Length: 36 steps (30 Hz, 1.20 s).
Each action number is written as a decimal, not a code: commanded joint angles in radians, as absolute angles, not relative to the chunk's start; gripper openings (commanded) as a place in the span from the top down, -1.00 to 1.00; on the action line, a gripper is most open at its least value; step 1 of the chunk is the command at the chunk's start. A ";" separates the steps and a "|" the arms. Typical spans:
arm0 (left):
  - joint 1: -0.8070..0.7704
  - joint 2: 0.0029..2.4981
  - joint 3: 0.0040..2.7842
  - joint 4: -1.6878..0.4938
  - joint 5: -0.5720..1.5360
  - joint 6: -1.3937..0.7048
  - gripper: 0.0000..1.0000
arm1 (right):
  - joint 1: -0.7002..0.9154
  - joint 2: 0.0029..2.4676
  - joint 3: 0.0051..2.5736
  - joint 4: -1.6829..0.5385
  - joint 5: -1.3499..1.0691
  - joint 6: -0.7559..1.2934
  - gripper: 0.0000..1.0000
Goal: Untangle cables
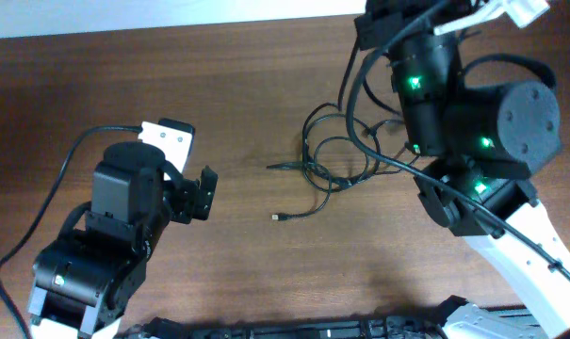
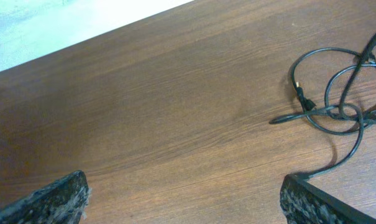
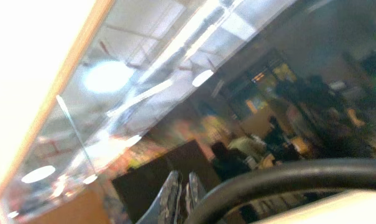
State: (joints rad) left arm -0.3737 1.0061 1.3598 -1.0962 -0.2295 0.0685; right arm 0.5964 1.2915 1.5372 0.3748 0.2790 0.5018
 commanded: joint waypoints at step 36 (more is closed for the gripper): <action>-0.370 1.007 1.377 -1.094 -0.241 0.084 -0.98 | 0.488 1.504 1.824 0.848 0.912 -0.569 0.92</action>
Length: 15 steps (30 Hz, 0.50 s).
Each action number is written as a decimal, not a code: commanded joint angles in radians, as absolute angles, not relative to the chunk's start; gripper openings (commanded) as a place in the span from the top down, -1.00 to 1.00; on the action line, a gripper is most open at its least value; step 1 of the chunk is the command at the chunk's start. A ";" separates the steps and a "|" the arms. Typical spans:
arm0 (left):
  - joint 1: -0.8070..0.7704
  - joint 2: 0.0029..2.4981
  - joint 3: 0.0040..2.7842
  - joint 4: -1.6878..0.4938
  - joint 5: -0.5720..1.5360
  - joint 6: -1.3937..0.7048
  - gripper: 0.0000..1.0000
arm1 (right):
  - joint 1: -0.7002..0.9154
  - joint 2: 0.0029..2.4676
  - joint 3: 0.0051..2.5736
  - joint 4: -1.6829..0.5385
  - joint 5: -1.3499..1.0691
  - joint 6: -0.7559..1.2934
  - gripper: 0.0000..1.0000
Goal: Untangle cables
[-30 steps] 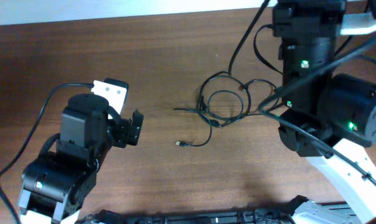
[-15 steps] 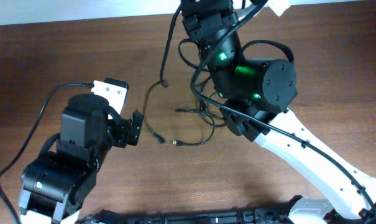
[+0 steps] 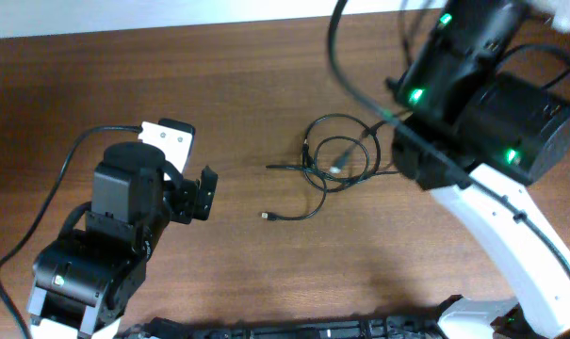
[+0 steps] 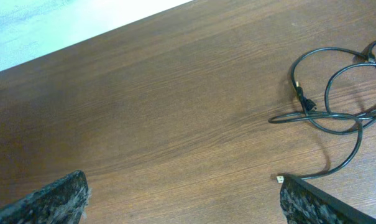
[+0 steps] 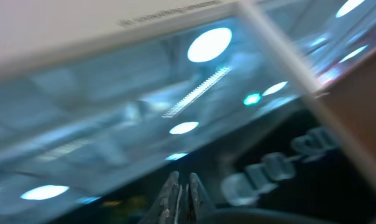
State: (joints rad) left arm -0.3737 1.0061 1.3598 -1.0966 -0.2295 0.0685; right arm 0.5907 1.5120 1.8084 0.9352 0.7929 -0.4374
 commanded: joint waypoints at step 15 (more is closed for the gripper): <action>-0.370 1.007 1.377 -1.094 -0.241 0.084 -0.98 | -0.857 1.557 1.822 -0.689 0.508 0.450 0.92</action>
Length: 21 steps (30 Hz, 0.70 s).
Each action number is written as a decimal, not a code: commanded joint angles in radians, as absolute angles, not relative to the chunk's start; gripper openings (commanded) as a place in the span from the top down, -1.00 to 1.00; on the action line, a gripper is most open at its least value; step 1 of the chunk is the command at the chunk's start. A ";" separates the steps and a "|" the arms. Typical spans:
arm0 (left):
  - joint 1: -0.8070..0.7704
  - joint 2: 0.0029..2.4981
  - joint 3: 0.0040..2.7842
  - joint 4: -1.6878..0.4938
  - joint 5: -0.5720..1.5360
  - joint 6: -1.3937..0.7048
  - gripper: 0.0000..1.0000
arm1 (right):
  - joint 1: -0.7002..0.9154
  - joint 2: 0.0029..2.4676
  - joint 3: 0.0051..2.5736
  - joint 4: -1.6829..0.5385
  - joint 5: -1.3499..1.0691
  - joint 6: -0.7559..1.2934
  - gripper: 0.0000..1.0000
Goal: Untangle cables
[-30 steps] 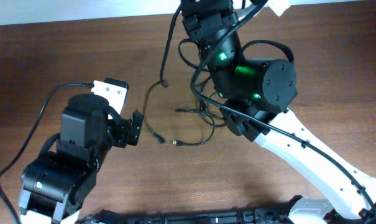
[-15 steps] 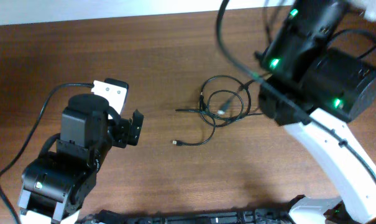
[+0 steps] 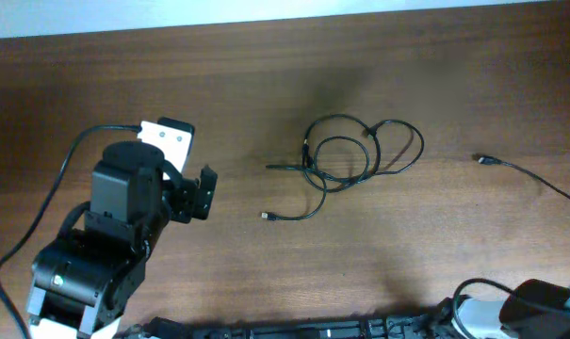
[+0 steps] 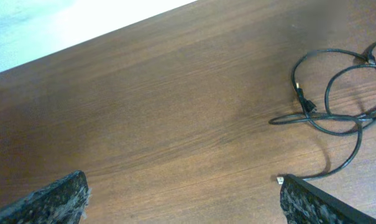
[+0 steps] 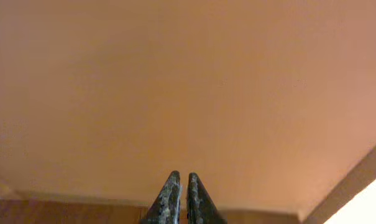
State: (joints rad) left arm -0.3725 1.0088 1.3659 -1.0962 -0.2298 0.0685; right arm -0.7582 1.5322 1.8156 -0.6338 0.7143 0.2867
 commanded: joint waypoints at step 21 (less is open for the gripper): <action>-0.370 1.007 1.377 -1.094 -0.241 0.084 -0.98 | -0.955 1.954 1.765 -0.976 -0.140 0.313 0.89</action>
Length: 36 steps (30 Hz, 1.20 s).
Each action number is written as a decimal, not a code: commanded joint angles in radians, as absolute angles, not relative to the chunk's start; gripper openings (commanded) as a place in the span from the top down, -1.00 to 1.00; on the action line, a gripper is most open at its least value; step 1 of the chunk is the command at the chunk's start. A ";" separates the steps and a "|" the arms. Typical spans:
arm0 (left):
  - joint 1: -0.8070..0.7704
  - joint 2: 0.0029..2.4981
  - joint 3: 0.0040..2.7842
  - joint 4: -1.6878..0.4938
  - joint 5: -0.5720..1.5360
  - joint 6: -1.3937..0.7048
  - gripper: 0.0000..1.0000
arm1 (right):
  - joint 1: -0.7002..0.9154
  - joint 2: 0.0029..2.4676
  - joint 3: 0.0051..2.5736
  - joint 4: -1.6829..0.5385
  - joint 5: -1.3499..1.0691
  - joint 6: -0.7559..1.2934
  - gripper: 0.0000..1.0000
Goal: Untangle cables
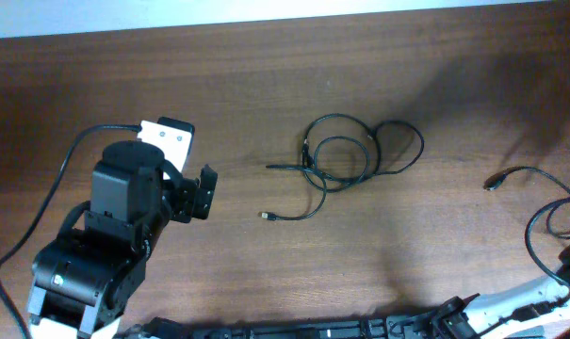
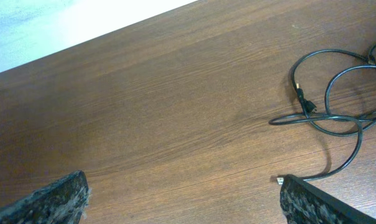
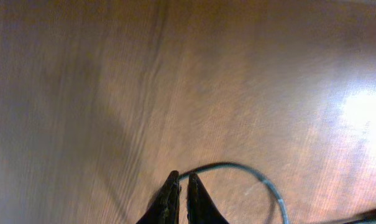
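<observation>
A black cable (image 1: 360,155) lies in loose loops at the table's middle, its small plug (image 1: 266,216) to the lower left; the left wrist view shows these loops (image 2: 337,99) ahead on the right. A second black cable (image 1: 539,179) lies apart at the right edge, plug end (image 1: 492,184) pointing left. My right gripper (image 3: 181,179) is shut, and this cable's loop (image 3: 256,177) runs out from its tips just above the wood. My left gripper (image 2: 183,180) stands wide open over bare table, left of the loops, holding nothing.
The brown wooden table (image 1: 266,85) ends at a pale edge along the far side. My left arm's body (image 1: 115,235) fills the lower left. Only a piece of my right arm shows, at the lower right corner.
My right wrist camera faced a plain orange surface; now it looks down at the table with the cable loop at its tips. The separated cable's plug has shifted right and lower. The left arm is unchanged.
My right arm first hung over the tangle at the middle right, camera facing away from the table. Then it was higher and further right, with the tangle thinner. Then one cable lay apart at the right, where it now trails from my lowered right gripper.
</observation>
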State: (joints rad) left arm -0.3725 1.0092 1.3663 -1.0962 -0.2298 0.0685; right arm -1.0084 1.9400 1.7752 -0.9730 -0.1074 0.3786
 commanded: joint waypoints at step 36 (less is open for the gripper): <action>-0.370 1.007 1.377 -1.094 -0.241 0.084 -0.98 | 0.154 2.068 1.530 -1.135 -0.498 -0.550 -0.54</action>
State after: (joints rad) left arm -0.3725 1.0092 1.3663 -1.0966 -0.2298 0.0685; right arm 0.1265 2.0548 1.5723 -1.1439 -0.4587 -0.5392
